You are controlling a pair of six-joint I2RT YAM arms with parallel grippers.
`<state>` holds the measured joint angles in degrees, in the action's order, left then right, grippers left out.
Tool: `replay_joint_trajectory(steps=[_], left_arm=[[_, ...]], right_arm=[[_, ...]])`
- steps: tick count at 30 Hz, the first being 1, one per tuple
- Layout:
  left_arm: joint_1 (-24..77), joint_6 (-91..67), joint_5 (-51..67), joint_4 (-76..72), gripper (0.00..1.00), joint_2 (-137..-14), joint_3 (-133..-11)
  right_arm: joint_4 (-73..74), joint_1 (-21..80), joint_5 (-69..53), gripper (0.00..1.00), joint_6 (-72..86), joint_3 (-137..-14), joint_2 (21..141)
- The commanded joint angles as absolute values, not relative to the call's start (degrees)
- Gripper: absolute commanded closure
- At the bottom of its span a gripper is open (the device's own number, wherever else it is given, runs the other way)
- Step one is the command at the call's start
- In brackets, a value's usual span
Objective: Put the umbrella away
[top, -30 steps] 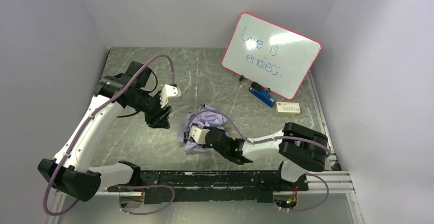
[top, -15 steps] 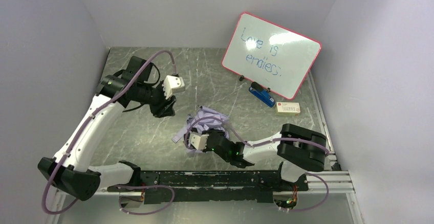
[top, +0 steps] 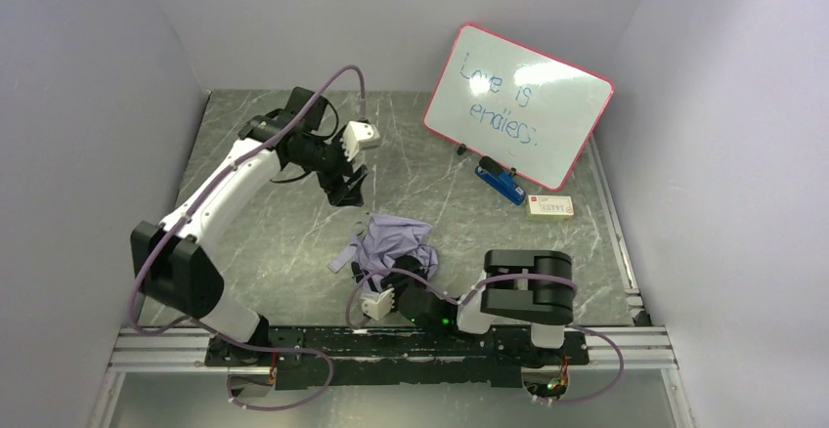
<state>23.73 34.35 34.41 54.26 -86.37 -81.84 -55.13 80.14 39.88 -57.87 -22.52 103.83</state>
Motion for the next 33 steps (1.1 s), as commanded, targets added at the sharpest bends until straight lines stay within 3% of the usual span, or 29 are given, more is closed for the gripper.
replay_joint_trajectory(steps=[1, 4, 13, 22, 33], left_arm=[[26.17, 36.85, 38.12, 51.51, 0.09, -91.7, -86.41], [30.0, 38.2, 36.97, 51.37, 0.03, -96.11, -87.82], [33.86, 38.15, 34.16, 45.46, 0.03, -105.02, -85.18], [40.06, 39.64, 35.63, 44.86, 0.03, -105.68, -78.44], [40.78, 40.39, 35.48, 45.02, 0.03, -107.94, -71.27]], right_arm=[[-60.1, 81.79, 43.51, 0.9, -64.13, -19.08, 110.65], [-60.64, 82.09, 43.6, 0.89, -63.37, -19.27, 111.55], [-57.83, 82.18, 43.24, 0.89, -59.94, -19.65, 110.91], [-56.06, 82.2, 43.26, 0.89, -58.9, -19.95, 110.32], [-56.34, 82.2, 44.03, 0.89, -59.15, -20.86, 111.76]])
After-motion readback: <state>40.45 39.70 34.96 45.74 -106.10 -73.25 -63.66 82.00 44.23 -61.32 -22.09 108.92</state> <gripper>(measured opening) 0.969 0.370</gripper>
